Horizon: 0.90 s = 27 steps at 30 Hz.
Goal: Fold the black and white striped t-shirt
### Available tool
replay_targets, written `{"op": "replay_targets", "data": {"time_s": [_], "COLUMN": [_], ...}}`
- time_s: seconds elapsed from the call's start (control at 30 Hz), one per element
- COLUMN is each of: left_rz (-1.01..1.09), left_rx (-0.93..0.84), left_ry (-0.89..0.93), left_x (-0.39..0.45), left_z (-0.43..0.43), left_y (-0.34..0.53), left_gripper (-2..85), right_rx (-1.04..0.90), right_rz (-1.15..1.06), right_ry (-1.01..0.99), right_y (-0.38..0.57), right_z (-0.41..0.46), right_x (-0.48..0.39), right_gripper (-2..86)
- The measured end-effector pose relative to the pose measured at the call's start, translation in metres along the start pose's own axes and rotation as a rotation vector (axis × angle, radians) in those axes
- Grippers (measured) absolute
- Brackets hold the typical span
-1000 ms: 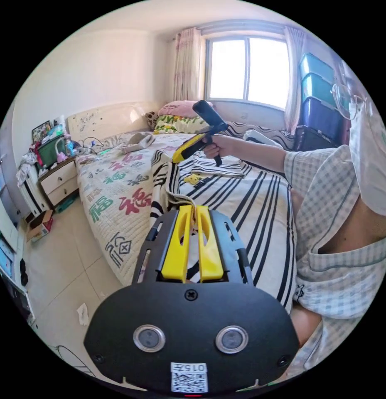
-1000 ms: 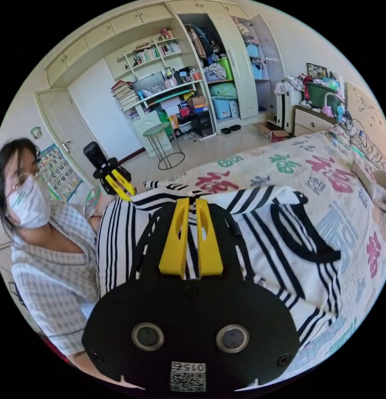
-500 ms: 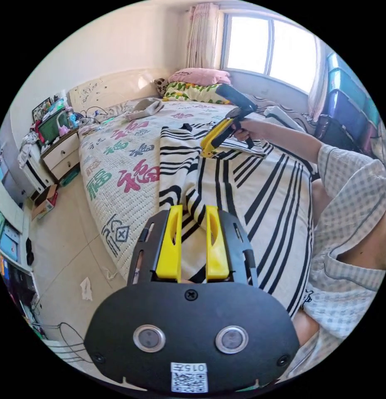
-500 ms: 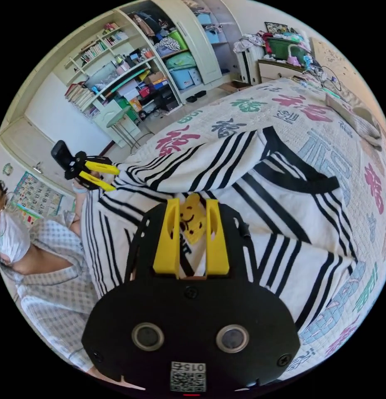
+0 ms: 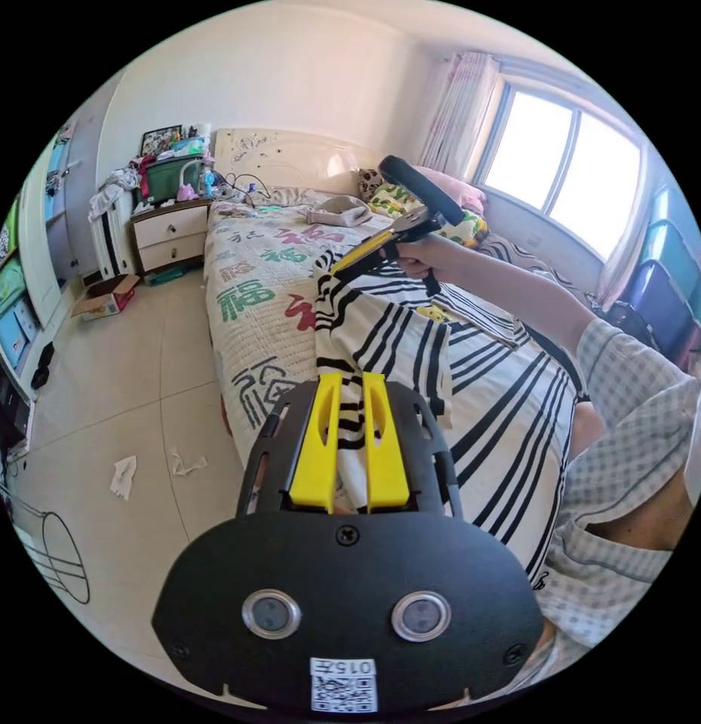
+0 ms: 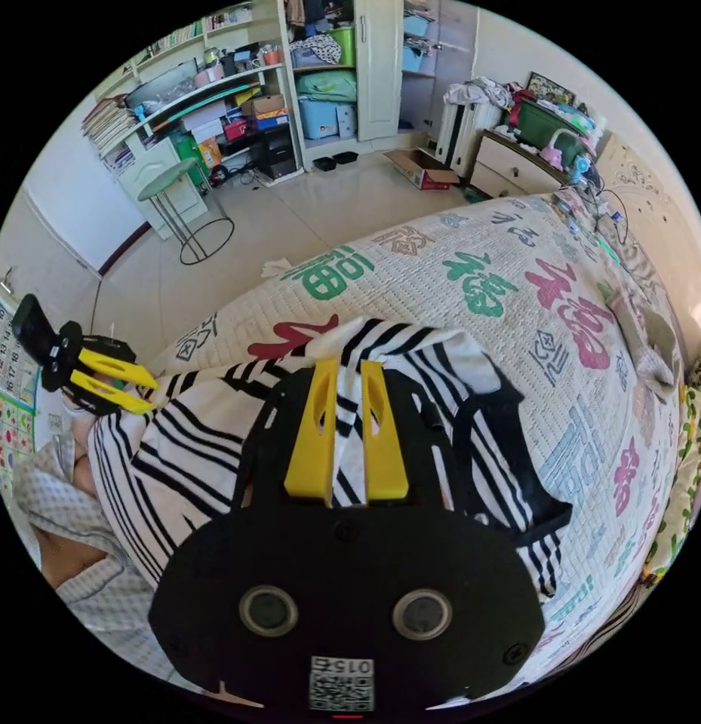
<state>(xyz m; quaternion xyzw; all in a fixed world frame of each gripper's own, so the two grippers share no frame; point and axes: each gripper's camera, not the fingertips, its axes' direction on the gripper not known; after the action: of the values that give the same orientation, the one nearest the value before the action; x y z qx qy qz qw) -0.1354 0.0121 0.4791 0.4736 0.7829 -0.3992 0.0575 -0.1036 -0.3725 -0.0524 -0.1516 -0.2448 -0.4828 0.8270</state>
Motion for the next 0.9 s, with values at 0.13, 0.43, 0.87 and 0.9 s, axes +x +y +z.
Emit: {"op": "replay_targets", "data": {"time_s": [0.13,0.43,0.87,0.9], "left_rz": [0.053,0.182,0.167,0.187], "left_rx": [-0.053,-0.074,0.004,-0.005], "left_ry": [0.032,-0.171,-0.141,-0.105], "left_x": [0.004,0.019,0.014,0.017], "left_z": [0.012,0.029,0.014,0.015], "left_y": [0.0,0.006,0.016,0.014], "left_gripper": [6.2,0.7,3.4,4.3], "right_rx": [-0.049,0.084,0.152,0.118], "right_rz": [0.04,0.059,0.175,0.178], "right_ry": [-0.174,-0.262,-0.404,-0.415], "right_y": [0.02,0.04,0.062,0.053], "right_z": [-0.009,-0.022,-0.034,-0.025], "right_x": [0.021,0.037,0.09,0.092], "right_gripper": [9.7,0.4,9.1,8.4]}}
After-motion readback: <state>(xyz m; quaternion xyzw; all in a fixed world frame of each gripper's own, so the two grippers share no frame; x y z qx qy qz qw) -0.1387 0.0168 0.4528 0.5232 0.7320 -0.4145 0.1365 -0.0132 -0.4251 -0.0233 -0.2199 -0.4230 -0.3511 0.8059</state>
